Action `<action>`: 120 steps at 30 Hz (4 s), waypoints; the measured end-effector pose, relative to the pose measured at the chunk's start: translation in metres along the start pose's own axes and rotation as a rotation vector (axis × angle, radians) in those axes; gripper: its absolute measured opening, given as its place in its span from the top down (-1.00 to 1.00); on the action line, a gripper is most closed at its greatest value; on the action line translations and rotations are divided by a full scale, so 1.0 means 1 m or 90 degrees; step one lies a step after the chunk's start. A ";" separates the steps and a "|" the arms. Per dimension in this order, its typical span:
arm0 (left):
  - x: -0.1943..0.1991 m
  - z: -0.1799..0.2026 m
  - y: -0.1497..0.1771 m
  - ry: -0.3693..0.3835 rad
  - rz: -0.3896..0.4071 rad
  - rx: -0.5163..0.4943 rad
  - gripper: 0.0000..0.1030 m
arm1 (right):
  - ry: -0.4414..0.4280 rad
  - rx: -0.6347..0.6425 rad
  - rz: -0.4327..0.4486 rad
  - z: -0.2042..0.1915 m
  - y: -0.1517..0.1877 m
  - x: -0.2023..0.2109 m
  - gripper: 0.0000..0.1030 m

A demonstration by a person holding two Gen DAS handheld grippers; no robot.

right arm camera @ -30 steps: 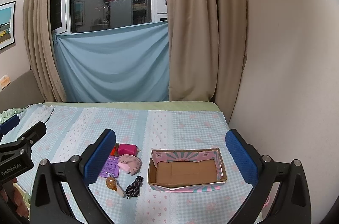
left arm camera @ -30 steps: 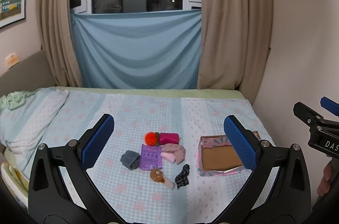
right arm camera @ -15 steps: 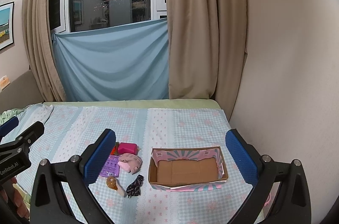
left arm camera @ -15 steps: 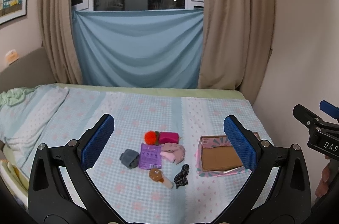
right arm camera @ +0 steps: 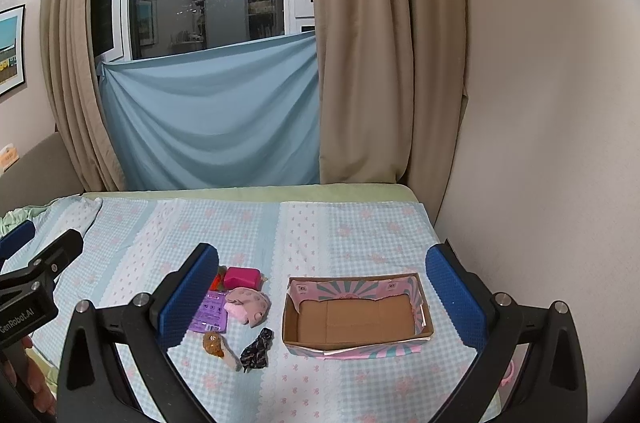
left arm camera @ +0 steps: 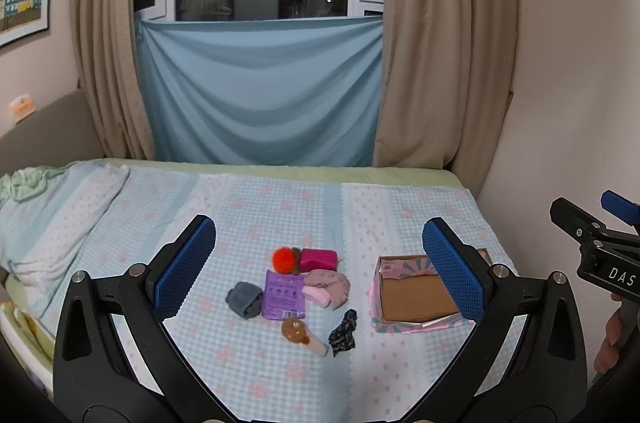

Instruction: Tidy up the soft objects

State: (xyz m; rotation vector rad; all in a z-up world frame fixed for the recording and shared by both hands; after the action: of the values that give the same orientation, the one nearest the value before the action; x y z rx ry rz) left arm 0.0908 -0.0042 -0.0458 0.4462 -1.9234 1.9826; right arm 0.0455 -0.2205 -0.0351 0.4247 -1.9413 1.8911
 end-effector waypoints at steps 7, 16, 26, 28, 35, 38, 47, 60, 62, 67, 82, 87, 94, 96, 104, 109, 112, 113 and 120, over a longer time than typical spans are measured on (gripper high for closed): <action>0.000 0.001 -0.001 0.001 0.000 0.000 -0.99 | 0.001 -0.001 -0.001 -0.001 -0.001 0.001 -1.00; 0.000 0.003 -0.002 0.002 0.002 -0.001 -0.99 | -0.001 -0.003 0.000 0.002 -0.004 0.000 -1.00; 0.000 0.004 -0.004 0.000 0.002 -0.003 -0.99 | -0.009 -0.001 0.002 0.006 -0.006 -0.003 -0.99; 0.000 0.004 -0.004 -0.001 0.001 -0.003 -0.99 | -0.011 -0.001 0.002 0.007 -0.007 -0.004 -0.99; 0.000 0.001 -0.002 -0.007 -0.004 0.006 -0.99 | -0.025 0.006 -0.002 0.004 -0.009 -0.010 -0.99; 0.000 -0.003 0.001 -0.015 -0.009 0.014 -0.99 | -0.035 0.014 -0.007 -0.001 -0.009 -0.015 -1.00; -0.015 -0.050 0.028 -0.087 -0.051 0.063 -0.99 | -0.113 0.055 -0.043 -0.043 0.007 -0.049 -1.00; -0.148 -0.160 0.125 -0.033 -0.188 0.113 -0.99 | -0.115 0.004 -0.182 -0.143 0.090 -0.169 -1.00; -0.176 -0.171 0.145 -0.013 -0.210 0.115 -0.99 | -0.106 -0.017 -0.207 -0.154 0.107 -0.193 -1.00; -0.247 -0.189 0.195 0.025 -0.260 0.111 -0.99 | -0.079 -0.056 -0.251 -0.175 0.151 -0.252 -0.99; -0.386 -0.184 0.321 0.086 -0.345 0.082 -0.84 | -0.020 -0.167 -0.322 -0.165 0.271 -0.425 -0.99; -0.409 -0.181 0.337 0.086 -0.347 0.048 -0.84 | 0.000 -0.214 -0.324 -0.151 0.288 -0.455 -0.93; -0.423 -0.186 0.341 0.079 -0.344 0.045 -0.59 | -0.036 -0.270 -0.327 -0.147 0.298 -0.473 -0.26; -0.427 -0.192 0.341 0.077 -0.349 0.053 -0.54 | -0.036 -0.269 -0.318 -0.147 0.296 -0.470 -0.02; -0.434 -0.191 0.336 0.089 -0.346 0.056 -0.15 | -0.029 -0.276 -0.293 -0.142 0.292 -0.463 0.44; -0.429 -0.196 0.328 0.098 -0.338 0.077 0.00 | -0.029 -0.265 -0.273 -0.142 0.283 -0.456 0.56; -0.426 -0.198 0.324 0.098 -0.333 0.077 0.03 | -0.029 -0.261 -0.262 -0.142 0.276 -0.453 0.58; -0.424 -0.198 0.322 0.099 -0.331 0.078 0.03 | -0.029 -0.259 -0.258 -0.142 0.274 -0.451 0.59; -0.414 -0.199 0.311 0.108 -0.316 0.088 0.03 | -0.037 -0.252 -0.251 -0.146 0.264 -0.445 0.59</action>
State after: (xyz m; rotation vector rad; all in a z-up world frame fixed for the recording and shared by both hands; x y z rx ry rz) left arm 0.3224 0.1763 -0.5164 0.6895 -1.4081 1.7607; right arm 0.3190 -0.0894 -0.4793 0.6834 -2.0247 1.2310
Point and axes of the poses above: each gripper's, at about its wrist camera, not at the fingertips, and x roughly against the way its jaws point, z to its right, y to its underside, the point moved 9 cm from there along -x, roughly the way its jaws point, and after that the axes turned 2 degrees about z, right-handed, at the moved point
